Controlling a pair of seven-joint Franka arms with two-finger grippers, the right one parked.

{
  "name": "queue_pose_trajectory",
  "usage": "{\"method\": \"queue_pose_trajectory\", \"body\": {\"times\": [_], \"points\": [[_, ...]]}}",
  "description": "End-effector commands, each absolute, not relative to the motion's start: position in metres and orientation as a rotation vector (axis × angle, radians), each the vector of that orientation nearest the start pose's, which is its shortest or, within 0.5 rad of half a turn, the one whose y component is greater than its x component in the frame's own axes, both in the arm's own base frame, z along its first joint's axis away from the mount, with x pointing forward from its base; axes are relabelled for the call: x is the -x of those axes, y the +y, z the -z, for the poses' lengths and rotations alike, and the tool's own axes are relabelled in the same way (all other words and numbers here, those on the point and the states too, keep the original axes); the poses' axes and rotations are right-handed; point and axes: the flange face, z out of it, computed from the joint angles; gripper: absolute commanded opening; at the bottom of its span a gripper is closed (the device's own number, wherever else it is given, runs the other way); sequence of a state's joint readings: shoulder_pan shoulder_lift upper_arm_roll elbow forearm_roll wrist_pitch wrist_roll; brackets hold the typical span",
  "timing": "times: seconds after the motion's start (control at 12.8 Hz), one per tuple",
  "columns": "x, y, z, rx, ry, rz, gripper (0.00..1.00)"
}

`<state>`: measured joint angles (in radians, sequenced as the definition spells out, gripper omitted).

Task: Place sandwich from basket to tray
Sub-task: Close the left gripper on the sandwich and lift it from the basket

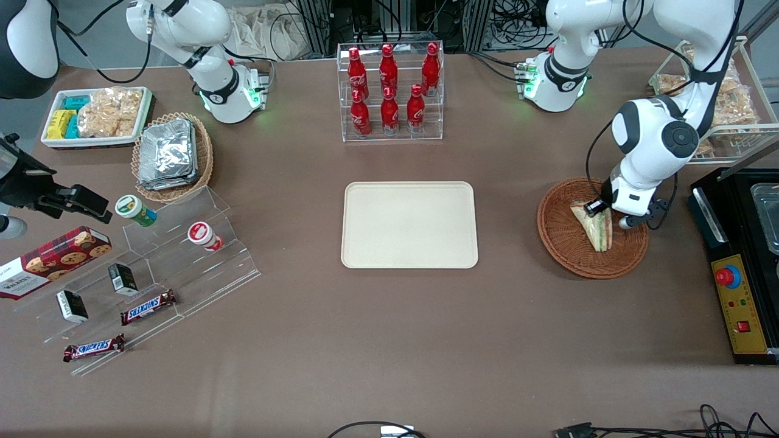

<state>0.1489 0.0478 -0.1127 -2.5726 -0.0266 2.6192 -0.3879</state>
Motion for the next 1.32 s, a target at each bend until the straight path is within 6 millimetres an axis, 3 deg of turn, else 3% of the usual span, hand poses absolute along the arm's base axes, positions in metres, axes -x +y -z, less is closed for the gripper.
{"method": "queue_pose_trajectory", "body": {"times": [0.0, 0.23, 0.55, 0.7, 0.86, 1.01, 1.25], "points": [[-0.451, 0.016, -0.298, 3.072, -0.663, -0.028, 0.00], [-0.459, 0.016, -0.378, 3.025, -0.577, -0.116, 0.00], [-0.487, 0.011, -0.521, 3.018, -0.485, -0.240, 0.00], [-0.491, 0.007, -0.578, 3.029, -0.442, -0.251, 0.00], [-0.501, -0.001, -0.607, 3.041, -0.421, -0.304, 0.00], [-0.509, -0.014, -0.618, 3.048, -0.395, -0.282, 0.00], [-0.516, -0.084, -0.620, 3.029, -0.408, -0.254, 0.00]]}}
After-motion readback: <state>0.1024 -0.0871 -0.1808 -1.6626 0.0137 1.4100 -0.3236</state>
